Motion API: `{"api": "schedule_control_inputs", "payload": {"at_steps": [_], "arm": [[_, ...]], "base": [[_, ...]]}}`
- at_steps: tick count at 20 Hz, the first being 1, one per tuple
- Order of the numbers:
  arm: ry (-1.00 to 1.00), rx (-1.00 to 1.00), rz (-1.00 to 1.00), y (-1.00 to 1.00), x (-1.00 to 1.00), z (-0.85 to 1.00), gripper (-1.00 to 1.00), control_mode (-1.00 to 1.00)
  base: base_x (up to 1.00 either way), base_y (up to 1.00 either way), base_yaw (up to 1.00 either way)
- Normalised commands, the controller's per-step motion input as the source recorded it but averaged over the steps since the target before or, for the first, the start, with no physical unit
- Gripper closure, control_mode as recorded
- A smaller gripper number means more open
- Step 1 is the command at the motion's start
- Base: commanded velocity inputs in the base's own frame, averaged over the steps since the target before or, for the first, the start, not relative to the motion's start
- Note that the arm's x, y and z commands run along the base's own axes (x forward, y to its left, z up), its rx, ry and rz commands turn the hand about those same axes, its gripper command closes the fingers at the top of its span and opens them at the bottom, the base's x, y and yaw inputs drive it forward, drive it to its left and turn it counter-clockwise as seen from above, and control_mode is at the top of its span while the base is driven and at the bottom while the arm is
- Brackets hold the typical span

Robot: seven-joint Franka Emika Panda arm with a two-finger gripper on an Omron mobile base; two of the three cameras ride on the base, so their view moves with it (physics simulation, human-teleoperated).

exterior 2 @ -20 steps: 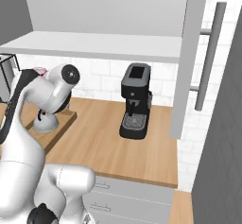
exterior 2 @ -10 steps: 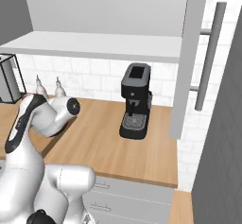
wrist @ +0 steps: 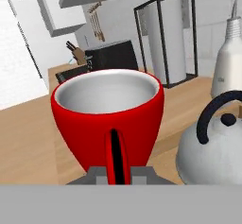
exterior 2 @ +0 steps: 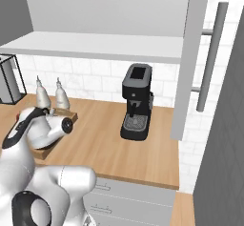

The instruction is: Pick the kettle from the counter and place it on the tray. Then pick the mug from the cabinet and place it on the tray. Then close the cabinet doors.

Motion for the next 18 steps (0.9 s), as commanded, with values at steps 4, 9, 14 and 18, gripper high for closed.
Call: {"api": "schedule_control_inputs", "payload": {"at_steps": [4,9,14,18], "arm": [[0.0,-0.01,0.05,0.09,0.0,-0.63,1.0,-1.0],[0.02,-0.02,0.05,0.03,0.0,-0.44,1.0,-1.0],[0.09,-0.02,0.04,0.0,0.0,-0.24,1.0,-1.0],[0.1,0.0,0.0,-0.1,0.0,-0.03,1.0,-1.0]], "base": [[0.0,0.0,0.0],[0.0,0.0,0.0],[0.0,0.0,0.0],[0.0,0.0,0.0]]}}
